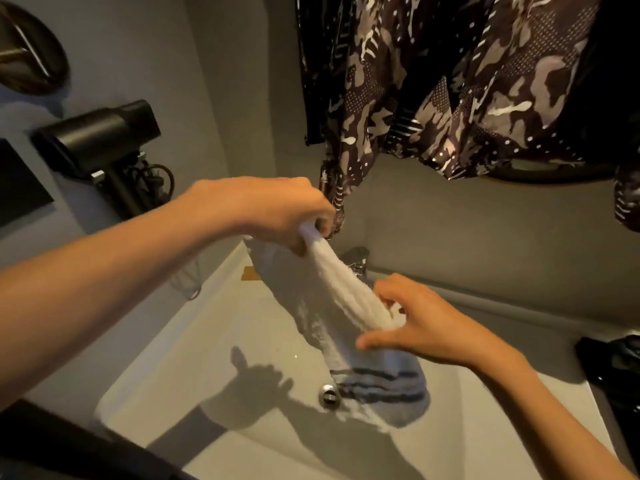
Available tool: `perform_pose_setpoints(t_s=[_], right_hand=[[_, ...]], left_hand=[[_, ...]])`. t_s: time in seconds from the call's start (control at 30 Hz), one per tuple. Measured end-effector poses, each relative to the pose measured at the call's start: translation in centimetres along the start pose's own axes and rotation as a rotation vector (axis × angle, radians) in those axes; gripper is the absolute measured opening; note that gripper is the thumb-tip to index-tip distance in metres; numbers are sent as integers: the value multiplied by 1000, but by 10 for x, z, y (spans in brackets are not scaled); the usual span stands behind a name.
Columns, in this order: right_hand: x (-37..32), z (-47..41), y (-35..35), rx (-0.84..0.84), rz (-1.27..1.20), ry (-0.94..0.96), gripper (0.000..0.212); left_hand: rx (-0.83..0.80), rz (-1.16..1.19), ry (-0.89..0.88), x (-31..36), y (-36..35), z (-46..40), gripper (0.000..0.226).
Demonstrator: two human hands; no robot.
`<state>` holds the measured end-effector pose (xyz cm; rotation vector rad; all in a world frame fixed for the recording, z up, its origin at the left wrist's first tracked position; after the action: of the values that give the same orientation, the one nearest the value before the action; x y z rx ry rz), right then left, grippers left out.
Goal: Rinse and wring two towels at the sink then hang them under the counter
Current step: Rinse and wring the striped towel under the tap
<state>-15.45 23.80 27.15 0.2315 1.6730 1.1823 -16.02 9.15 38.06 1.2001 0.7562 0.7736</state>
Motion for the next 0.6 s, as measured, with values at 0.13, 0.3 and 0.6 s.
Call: perform_pose_setpoints(t_s=[0.13, 0.3, 0.6], right_hand=[[-9, -9, 31, 18, -453, -100, 55], [-31, -26, 24, -6, -772, -143, 18], [-32, -41, -32, -348, -1510, -385, 39]], left_hand=[[339, 171, -324, 45, 51, -3, 31], [850, 322, -22, 4, 37, -6, 44], [466, 2336, 329, 39, -205, -13, 74]])
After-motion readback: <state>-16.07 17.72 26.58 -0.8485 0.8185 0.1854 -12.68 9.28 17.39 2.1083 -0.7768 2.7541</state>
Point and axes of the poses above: each hand's wrist, its own z-axis away from the middle knuckle, its own y-axis out of the back of the hand, x = y × z, the point moved 9 cm from there along -z, towards the middle knuckle, and after that the axes turned 12 degrees about -y, right-handed, at the moved point
